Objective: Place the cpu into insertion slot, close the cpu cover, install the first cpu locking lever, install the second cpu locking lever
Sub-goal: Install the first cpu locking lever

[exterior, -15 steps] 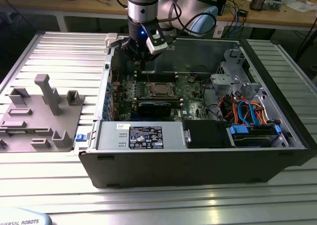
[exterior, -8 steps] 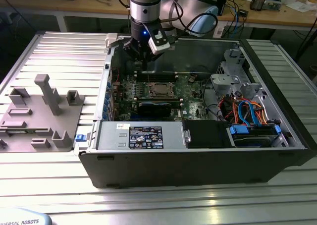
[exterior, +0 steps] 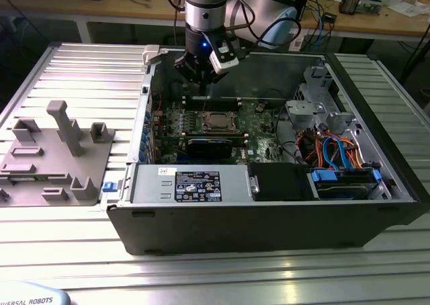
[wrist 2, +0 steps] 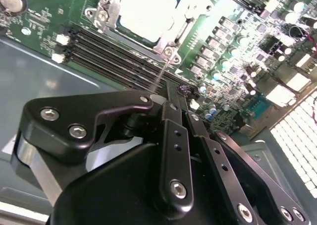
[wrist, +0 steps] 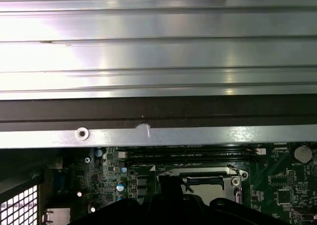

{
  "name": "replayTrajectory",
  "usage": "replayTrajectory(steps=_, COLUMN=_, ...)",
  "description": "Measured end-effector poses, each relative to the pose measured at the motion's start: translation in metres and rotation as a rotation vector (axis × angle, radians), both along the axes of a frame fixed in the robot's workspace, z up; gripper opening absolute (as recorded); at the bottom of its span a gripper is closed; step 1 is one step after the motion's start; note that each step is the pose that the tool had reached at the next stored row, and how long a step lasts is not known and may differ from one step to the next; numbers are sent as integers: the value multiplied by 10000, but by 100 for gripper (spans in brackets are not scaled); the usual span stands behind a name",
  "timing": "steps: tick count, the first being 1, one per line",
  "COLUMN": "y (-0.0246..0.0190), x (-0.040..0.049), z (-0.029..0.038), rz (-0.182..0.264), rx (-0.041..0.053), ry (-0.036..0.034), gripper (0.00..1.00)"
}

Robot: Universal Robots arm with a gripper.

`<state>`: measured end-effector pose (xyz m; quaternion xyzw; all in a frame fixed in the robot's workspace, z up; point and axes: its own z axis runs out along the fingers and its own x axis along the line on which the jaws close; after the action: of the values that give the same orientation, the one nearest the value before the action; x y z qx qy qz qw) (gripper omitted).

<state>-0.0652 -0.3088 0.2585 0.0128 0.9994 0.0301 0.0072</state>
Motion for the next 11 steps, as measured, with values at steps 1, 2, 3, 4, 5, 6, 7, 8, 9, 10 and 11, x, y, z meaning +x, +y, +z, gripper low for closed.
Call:
replayTrajectory(steps=1, y=0, x=13, z=0, rz=0, rx=-1, ry=1, gripper=11)
replayTrajectory(steps=2, y=0, x=24, z=0, rz=-1, rx=-1, ry=0, gripper=11)
replayTrajectory(steps=3, y=0, x=39, z=0, rz=0, rx=-2, ry=1, gripper=11)
replayTrajectory(steps=4, y=0, x=56, z=0, rz=1, rx=-2, ry=0, gripper=11)
replayTrajectory(steps=5, y=0, x=67, z=0, rz=0, rx=-2, ry=0, gripper=11)
replayTrajectory(steps=6, y=0, x=79, z=0, rz=1, rx=-2, ry=0, gripper=11)
replayTrajectory(steps=7, y=0, x=90, z=0, rz=1, rx=-3, ry=0, gripper=11)
replayTrajectory(steps=8, y=0, x=106, z=0, rz=0, rx=-3, ry=0, gripper=11)
replayTrajectory(steps=9, y=0, x=123, z=0, rz=-1, rx=-4, ry=0, gripper=11)
replayTrajectory(steps=10, y=0, x=140, z=0, rz=0, rx=-4, ry=0, gripper=11)
replayTrajectory(steps=11, y=0, x=154, z=0, rz=0, rx=-5, ry=0, gripper=11)
